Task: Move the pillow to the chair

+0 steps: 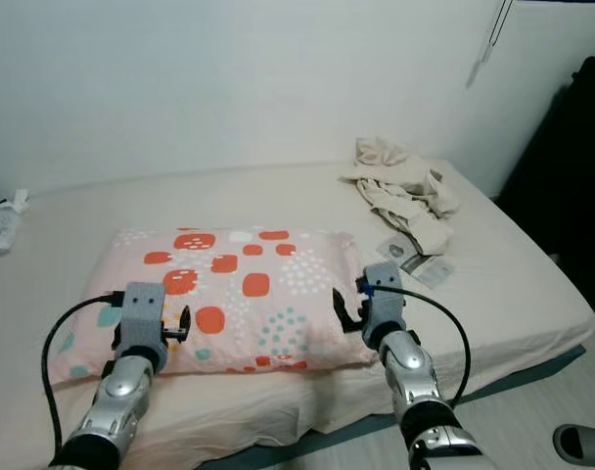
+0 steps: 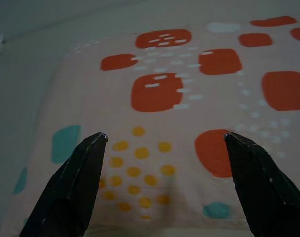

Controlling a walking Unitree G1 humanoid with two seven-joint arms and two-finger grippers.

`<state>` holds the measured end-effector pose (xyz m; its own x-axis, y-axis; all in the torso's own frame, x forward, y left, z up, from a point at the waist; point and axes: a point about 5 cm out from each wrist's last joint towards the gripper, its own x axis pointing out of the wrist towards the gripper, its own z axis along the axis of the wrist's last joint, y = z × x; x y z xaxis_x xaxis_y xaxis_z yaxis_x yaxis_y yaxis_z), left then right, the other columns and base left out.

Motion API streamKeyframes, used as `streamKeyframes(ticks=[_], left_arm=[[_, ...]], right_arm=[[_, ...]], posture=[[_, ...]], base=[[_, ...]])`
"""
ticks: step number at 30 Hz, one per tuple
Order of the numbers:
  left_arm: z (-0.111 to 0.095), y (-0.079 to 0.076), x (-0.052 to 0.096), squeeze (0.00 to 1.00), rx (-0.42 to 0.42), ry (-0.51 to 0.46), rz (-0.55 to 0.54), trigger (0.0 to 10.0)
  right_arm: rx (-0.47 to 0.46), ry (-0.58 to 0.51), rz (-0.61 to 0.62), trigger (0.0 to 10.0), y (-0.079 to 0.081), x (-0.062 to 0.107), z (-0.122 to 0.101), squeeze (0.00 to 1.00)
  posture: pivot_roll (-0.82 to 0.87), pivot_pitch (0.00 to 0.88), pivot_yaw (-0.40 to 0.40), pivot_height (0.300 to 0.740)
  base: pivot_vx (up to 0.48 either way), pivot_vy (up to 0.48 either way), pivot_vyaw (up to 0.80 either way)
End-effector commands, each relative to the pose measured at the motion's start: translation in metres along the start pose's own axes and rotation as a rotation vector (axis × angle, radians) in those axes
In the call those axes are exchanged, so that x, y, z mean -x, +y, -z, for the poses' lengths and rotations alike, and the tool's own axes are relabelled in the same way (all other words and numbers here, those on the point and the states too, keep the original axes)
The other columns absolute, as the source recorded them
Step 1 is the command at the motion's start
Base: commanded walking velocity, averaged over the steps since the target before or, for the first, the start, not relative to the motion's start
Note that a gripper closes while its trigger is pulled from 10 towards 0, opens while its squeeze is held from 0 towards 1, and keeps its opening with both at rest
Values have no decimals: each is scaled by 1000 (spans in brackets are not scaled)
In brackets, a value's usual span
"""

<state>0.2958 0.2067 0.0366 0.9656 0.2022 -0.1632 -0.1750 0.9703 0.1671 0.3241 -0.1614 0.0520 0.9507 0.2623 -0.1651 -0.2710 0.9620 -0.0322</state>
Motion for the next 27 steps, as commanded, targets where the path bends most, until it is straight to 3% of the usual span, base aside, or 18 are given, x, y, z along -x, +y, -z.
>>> streamKeyframes(ticks=[1,9,18,27], left_arm=[[3,11,-1,0,-3,24,-37,10000],[5,11,2,0,-8,23,-11,10000],[8,9,1,0,11,61,-7,10000],[0,0,-3,0,12,32,25,10000]], right_arm=[[30,39,-29,10000,5,3,9,0],[7,31,-57,10000,13,-1,6,0],[10,27,-15,10000,9,-7,0,0],[-9,9,4,10000,6,-9,-6,0]], posture=[[-16,42,-62,691],[-3,38,-57,671],[-36,49,-19,641],[-43,51,-14,631]], base=[[0,0,0],[0,0,0],[0,0,0],[0,0,0]])
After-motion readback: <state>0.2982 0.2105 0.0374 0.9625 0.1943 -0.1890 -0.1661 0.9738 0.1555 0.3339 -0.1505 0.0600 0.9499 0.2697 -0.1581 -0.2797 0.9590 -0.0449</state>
